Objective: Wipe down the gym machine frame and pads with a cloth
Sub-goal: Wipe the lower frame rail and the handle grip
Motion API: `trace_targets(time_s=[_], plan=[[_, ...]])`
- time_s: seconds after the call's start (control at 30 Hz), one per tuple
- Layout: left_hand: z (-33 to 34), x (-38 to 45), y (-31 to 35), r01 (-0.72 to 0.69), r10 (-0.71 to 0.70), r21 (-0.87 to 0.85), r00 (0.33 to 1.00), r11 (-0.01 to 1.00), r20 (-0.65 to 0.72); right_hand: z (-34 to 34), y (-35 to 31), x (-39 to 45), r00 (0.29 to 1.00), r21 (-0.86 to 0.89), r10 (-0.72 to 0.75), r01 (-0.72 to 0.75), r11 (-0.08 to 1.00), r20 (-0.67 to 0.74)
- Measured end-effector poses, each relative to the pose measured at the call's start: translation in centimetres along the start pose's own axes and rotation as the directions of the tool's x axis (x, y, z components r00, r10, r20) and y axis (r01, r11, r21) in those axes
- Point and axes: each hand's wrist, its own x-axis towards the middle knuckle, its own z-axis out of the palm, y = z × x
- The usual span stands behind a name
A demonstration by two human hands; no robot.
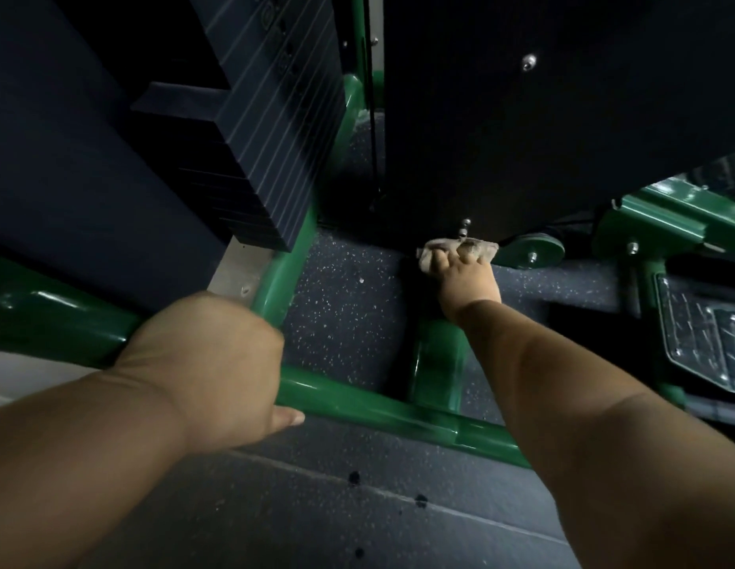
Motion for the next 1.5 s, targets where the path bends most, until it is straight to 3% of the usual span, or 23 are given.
trace_targets(time_s=[0.07,0.13,0.2,0.27,0.33,0.5,0.6,0.73,0.8,0.87,1.0,1.07,1.1,1.17,1.3,1.37,1.4,1.5], plan=[[-0.1,0.0,0.1,-0.010,0.010,0.025,1.000,1.000,0.003,-0.3,1.2,0.8,0.997,-0.071,-0.071,0.068,0.995,-0.031],[-0.1,0.0,0.1,-0.014,0.013,0.039,1.000,0.999,0.018,-0.1,2.1,1.1,0.996,-0.035,-0.086,0.085,0.996,-0.039],[-0.2,-0.1,0.1,-0.003,0.003,0.024,1.000,1.000,0.017,1.4,3.0,0.4,1.000,0.188,-0.019,0.021,0.982,-0.014],[0.0,-0.1,-0.1,0.000,0.000,0.003,1.000,1.000,0.008,3.3,3.3,-1.2,0.995,0.480,0.093,-0.100,0.872,0.039],[0.3,-0.1,0.0,-0.002,0.002,-0.020,1.000,1.000,0.011,4.0,2.6,-2.6,0.981,0.650,0.185,-0.176,0.739,0.055],[0.0,-0.1,0.0,0.004,-0.004,0.004,1.000,1.000,0.001,4.6,2.0,-4.3,0.931,0.786,0.332,-0.318,0.530,0.152],[0.0,0.0,0.1,-0.007,0.006,0.029,1.000,1.000,0.009,5.3,1.5,-5.3,0.928,0.763,0.310,-0.352,0.543,0.208],[0.1,0.0,0.1,-0.003,0.003,0.032,1.000,0.999,0.015,6.4,-0.2,-8.0,0.934,0.676,0.300,-0.348,0.650,0.193],[-0.2,-0.2,0.2,-0.001,0.001,0.029,1.000,1.000,0.012,6.1,0.5,-8.8,0.958,0.759,0.248,-0.266,0.594,0.141],[-0.2,-0.3,0.2,-0.005,0.004,0.031,1.000,1.000,0.015,5.1,1.7,-8.3,0.970,0.763,0.219,-0.224,0.606,0.110],[-0.2,-0.3,0.2,-0.015,0.014,0.047,0.999,0.999,0.032,3.8,1.7,-6.4,0.879,0.701,0.472,-0.377,0.605,0.066],[-0.3,-0.2,0.1,-0.010,0.008,0.053,1.000,0.999,0.029,3.7,0.2,-7.1,0.930,0.681,0.339,-0.341,0.648,0.143],[-0.4,-0.3,0.2,-0.006,0.005,0.048,1.000,0.999,0.029,3.6,-0.5,-7.8,0.955,0.592,0.199,-0.294,0.750,0.222],[-0.4,-0.2,0.3,-0.005,0.005,0.039,1.000,0.999,0.021,3.5,-1.0,-10.0,0.960,0.518,0.068,-0.205,0.831,0.272],[-0.6,-0.3,0.2,-0.001,0.000,0.038,1.000,0.999,0.013,5.6,-0.6,-14.1,0.965,0.492,-0.043,-0.094,0.865,0.260],[-0.5,-0.3,0.2,0.001,-0.002,0.038,1.000,0.999,0.014,5.7,-0.3,-15.4,0.972,0.460,-0.147,0.048,0.887,0.182],[-0.4,-0.4,0.2,0.005,-0.006,0.036,1.000,0.999,0.016,5.6,-0.2,-15.1,0.977,0.467,-0.132,0.040,0.884,0.167],[-0.6,-0.4,0.3,0.007,-0.008,0.030,1.000,1.000,0.020,8.9,-0.2,-11.7,0.975,0.632,0.130,-0.216,0.744,0.179]])
